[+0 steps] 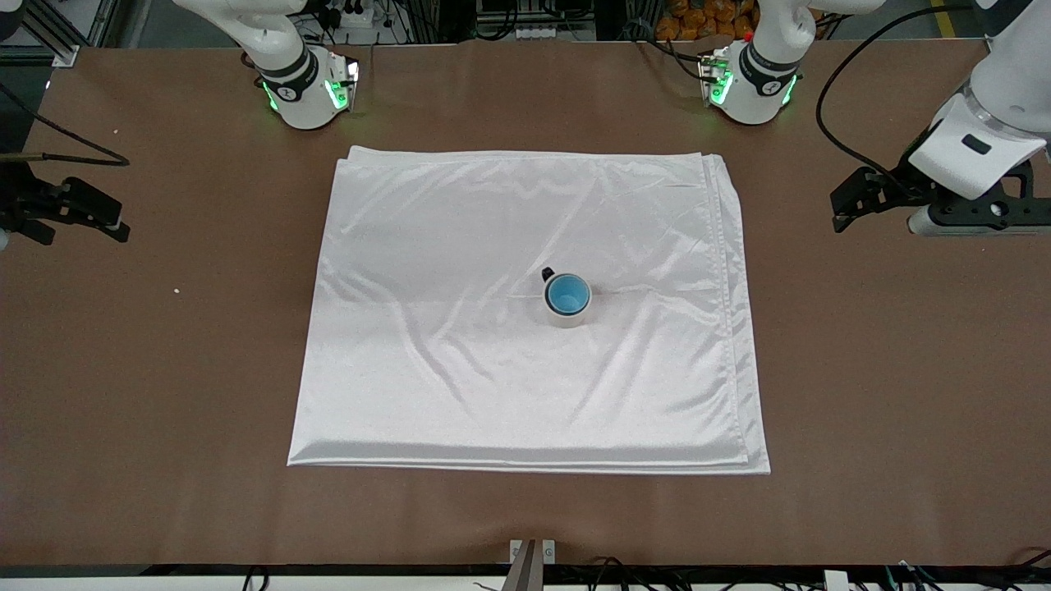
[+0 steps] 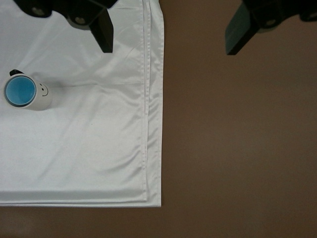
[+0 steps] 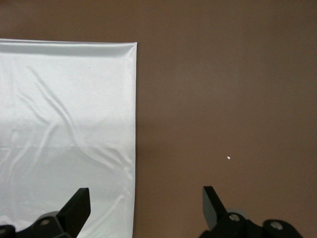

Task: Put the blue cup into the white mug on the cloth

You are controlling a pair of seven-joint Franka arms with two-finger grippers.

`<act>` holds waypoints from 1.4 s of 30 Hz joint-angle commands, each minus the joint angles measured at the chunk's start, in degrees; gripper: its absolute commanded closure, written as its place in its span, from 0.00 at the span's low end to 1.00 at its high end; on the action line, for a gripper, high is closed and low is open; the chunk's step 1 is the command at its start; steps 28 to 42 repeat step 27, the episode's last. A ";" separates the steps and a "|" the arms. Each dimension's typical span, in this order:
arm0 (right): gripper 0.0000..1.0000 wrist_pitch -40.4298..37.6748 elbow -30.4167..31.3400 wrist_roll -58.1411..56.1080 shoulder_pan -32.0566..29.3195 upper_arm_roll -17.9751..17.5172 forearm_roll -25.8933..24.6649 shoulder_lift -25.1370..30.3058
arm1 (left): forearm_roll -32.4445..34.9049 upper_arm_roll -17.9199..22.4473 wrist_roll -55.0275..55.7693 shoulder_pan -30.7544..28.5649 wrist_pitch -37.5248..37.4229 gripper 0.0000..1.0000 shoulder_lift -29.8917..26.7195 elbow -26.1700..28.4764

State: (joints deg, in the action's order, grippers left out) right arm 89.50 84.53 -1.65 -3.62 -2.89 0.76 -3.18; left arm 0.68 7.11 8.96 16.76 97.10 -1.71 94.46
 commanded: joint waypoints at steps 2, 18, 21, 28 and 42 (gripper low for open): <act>0.00 -0.03 1.52 -0.72 -0.77 -0.62 -0.76 1.69 | -1.56 -0.34 -1.49 -1.03 -1.12 0.00 0.66 -1.73; 0.00 -0.38 1.96 -0.81 -1.12 -0.62 -0.67 1.95 | -1.56 -10.80 -1.49 -11.66 -1.12 0.00 1.18 -1.73; 0.00 -0.47 1.96 -0.81 -1.12 -0.62 -0.67 1.95 | -1.65 -10.80 -1.49 -11.67 -1.12 0.00 1.18 -1.73; 0.00 -0.47 1.96 -0.81 -1.12 -0.62 -0.67 1.95 | -1.56 -10.80 -1.49 -11.67 -1.12 0.00 1.27 -1.73; 0.00 -0.47 1.96 -0.81 -1.12 -0.62 -0.67 1.95 | -1.56 -10.80 -1.49 -11.67 -1.12 0.00 1.27 -1.73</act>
